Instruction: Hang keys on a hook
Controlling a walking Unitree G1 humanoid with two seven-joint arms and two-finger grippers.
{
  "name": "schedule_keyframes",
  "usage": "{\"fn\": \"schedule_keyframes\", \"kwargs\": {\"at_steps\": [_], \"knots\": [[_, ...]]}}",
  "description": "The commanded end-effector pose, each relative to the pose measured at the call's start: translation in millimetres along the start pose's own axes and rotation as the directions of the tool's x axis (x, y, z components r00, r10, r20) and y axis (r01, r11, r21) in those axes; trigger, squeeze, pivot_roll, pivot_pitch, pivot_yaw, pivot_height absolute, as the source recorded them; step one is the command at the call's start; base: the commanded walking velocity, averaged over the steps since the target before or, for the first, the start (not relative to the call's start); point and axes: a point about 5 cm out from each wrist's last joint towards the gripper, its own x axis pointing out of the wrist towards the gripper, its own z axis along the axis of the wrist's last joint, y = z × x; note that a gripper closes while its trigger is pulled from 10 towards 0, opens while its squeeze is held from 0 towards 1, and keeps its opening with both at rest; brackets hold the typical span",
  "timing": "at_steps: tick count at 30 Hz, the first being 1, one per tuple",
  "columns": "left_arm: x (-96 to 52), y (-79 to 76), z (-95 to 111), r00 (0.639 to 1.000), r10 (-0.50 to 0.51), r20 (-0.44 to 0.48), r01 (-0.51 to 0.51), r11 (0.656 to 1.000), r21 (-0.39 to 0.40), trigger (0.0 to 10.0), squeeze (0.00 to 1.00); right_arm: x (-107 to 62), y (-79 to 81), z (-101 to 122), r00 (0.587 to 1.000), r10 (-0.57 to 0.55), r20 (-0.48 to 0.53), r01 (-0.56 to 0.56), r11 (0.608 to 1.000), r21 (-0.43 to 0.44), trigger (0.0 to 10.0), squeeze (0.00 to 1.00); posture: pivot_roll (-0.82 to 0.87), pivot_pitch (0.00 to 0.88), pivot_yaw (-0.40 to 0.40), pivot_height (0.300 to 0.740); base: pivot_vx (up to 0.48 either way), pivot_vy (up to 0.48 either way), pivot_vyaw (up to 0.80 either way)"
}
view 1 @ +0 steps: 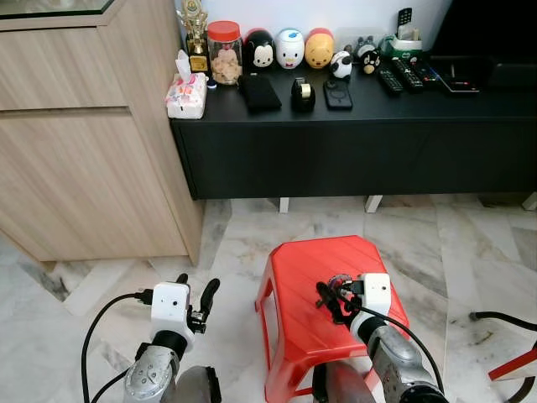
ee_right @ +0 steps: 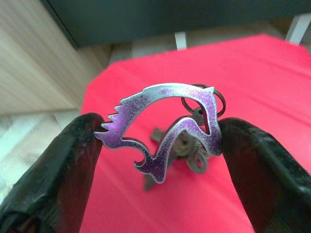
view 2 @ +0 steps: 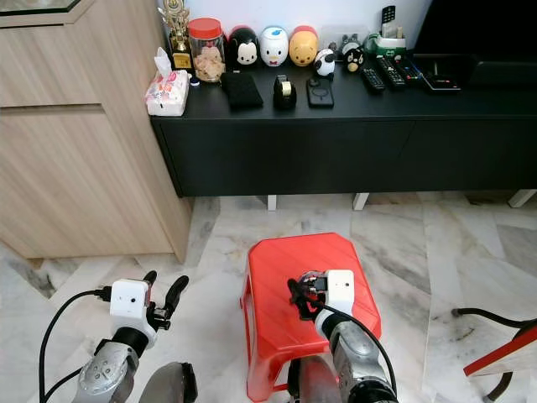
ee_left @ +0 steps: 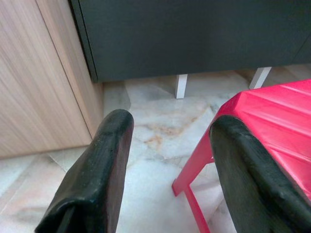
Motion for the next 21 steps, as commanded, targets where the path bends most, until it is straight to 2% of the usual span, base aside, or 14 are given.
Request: {"fn": "schedule_keyframes", "kwargs": {"at_steps": [1, 6, 8, 10, 16, 17, 18, 21], "knots": [[-0.3, 0.1, -3.4, 1.000, 0.001, -0.011, -0.001, 1.000, 0.008, 10.0, 0.00, -3.2, -3.8, 3.7, 0.999, -0.008, 0.053, 0.007, 1.000, 0.016, 0.0, 0.00, 0.07, 0.103, -0.041, 0.624, 0.000, 0.000, 0.00], [4.0, 0.6, -2.7, 1.000, 0.001, -0.008, -0.001, 1.000, 0.009, 10.0, 0.00, -4.9, -4.6, 7.6, 0.996, -0.003, 0.091, 0.001, 1.000, 0.020, 0.0, 0.00, 0.06, 0.091, -0.039, 0.624, 0.000, 0.000, 0.00], [6.5, 0.6, -2.6, 1.000, -0.001, -0.006, 0.001, 1.000, 0.008, 10.0, 0.00, -6.0, 1.0, 7.8, 0.993, 0.062, 0.098, -0.061, 0.998, -0.017, 0.0, 0.00, 0.06, 0.078, -0.040, 0.624, 0.000, 0.000, 0.00], [7.1, 0.5, -2.2, 1.000, -0.002, -0.004, 0.002, 1.000, 0.008, 10.0, 0.00, -6.4, 2.5, 8.6, 0.991, 0.077, 0.106, -0.075, 0.997, -0.022, 0.0, 0.00, 0.06, 0.076, -0.040, 0.624, 0.000, 0.000, 0.00], [12.7, -1.0, -1.4, 1.000, -0.005, 0.006, 0.005, 1.000, 0.000, 10.0, 0.00, -9.0, 0.8, 27.8, 0.976, 0.092, 0.198, -0.089, 0.996, -0.022, 0.0, 0.00, 0.04, 0.053, -0.043, 0.624, 0.000, 0.000, 0.00], [13.3, -1.9, -2.4, 1.000, -0.006, 0.006, 0.006, 1.000, -0.004, 10.0, 0.00, -10.3, 1.7, 30.3, 0.973, 0.097, 0.211, -0.094, 0.995, -0.027, 0.8, 0.00, 0.04, 0.049, -0.044, 0.624, 0.000, 0.000, 0.00], [13.7, -2.2, -2.8, 1.000, -0.006, 0.006, 0.006, 1.000, -0.005, 10.0, 0.00, -10.8, 1.8, 31.0, 0.972, 0.096, 0.213, -0.091, 0.995, -0.032, 10.0, 0.00, 0.04, 0.046, -0.044, 0.624, 0.000, 0.000, 0.00], [15.5, -3.1, -3.7, 1.000, -0.008, 0.005, 0.008, 1.000, -0.009, 10.0, 0.00, -12.5, 0.2, 31.8, 0.970, 0.082, 0.227, -0.079, 0.997, -0.023, 10.0, 0.00, 0.04, 0.040, -0.046, 0.624, 0.000, 0.000, 0.00]]}}
